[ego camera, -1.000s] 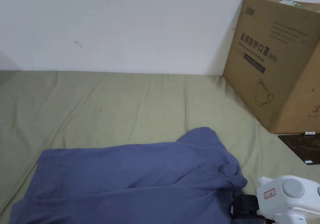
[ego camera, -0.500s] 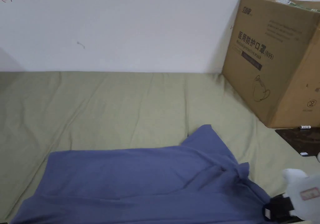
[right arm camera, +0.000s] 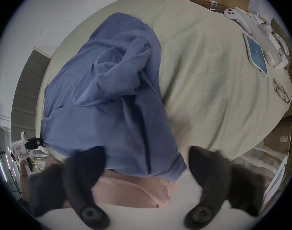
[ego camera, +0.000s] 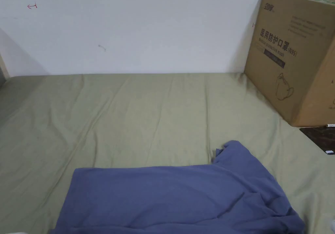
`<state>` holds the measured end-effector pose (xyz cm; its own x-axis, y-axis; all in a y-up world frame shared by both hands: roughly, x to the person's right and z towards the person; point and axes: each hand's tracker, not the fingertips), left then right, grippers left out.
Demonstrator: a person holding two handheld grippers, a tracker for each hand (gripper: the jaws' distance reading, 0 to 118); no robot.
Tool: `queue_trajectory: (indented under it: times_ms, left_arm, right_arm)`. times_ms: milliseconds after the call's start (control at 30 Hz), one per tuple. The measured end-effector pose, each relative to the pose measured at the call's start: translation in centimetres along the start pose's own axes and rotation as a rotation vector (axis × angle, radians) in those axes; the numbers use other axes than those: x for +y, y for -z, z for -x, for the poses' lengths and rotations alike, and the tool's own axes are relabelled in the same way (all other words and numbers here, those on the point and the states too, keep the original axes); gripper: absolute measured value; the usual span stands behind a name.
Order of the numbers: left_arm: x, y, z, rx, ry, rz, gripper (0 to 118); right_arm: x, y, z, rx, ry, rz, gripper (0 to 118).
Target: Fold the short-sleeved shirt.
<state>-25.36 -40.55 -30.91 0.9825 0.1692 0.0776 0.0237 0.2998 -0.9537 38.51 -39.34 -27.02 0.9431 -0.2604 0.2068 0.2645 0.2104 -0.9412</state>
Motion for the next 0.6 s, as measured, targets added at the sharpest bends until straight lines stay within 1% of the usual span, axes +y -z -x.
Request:
queue_trajectory:
  times_ms: [33,67,100,200,267,333,400,433,467,500,533,567,600]
  left_arm:
    - [0.0,-0.5,0.2,-0.004,-0.002,0.002,114]
    - [0.1,-1.1,0.3,-0.012,-0.02,-0.022,111]
    - [0.3,-2.4,0.3,-0.027,-0.053,-0.054,111]
    - [0.9,-5.3,0.3,-0.072,-0.132,-0.122,111]
    - [1.4,-7.8,-0.2,-0.143,-0.183,-0.235,111]
    - [1.6,-10.3,-1.2,-0.165,-0.204,-0.388,111]
    - [1.7,-12.8,-2.7,-0.164,-0.174,-0.561,110]
    - [1.5,-13.8,-3.7,-0.144,-0.144,-0.654,108]
    - [1.3,-14.6,-4.5,-0.119,-0.107,-0.747,99]
    - [1.0,-15.1,-5.4,-0.098,-0.077,-0.827,86]
    - [0.8,-15.6,-6.4,-0.094,-0.055,-0.901,62]
    - [0.7,-15.8,-7.3,-0.098,-0.04,-0.949,15]
    - [0.8,-15.8,-8.0,-0.064,-0.047,-0.972,0]
  right_arm:
    - [-0.1,-0.9,0.6,0.009,-0.016,-0.017,110]
    - [0.0,-1.8,1.2,0.006,-0.033,-0.043,110]
    - [0.4,-2.8,1.3,0.0,-0.044,-0.063,110]
    - [0.5,-5.5,3.2,-0.001,-0.075,-0.134,110]
    - [0.7,-7.5,4.0,0.047,-0.091,-0.23,110]
    - [0.4,-9.5,5.5,0.081,-0.096,-0.367,110]
    - [0.0,-11.2,6.8,0.175,-0.127,-0.529,109]
    - [-0.4,-12.0,7.7,0.216,-0.15,-0.624,107]
    - [-1.0,-12.8,8.8,0.241,-0.167,-0.73,96]
    - [-1.2,-13.3,9.5,0.267,-0.195,-0.797,77]
    - [-1.4,-13.4,10.7,0.303,-0.219,-0.871,47]
    - [-1.9,-13.1,12.1,0.296,-0.223,-0.912,7]
    - [-2.1,-12.9,13.2,0.283,-0.214,-0.964,2]
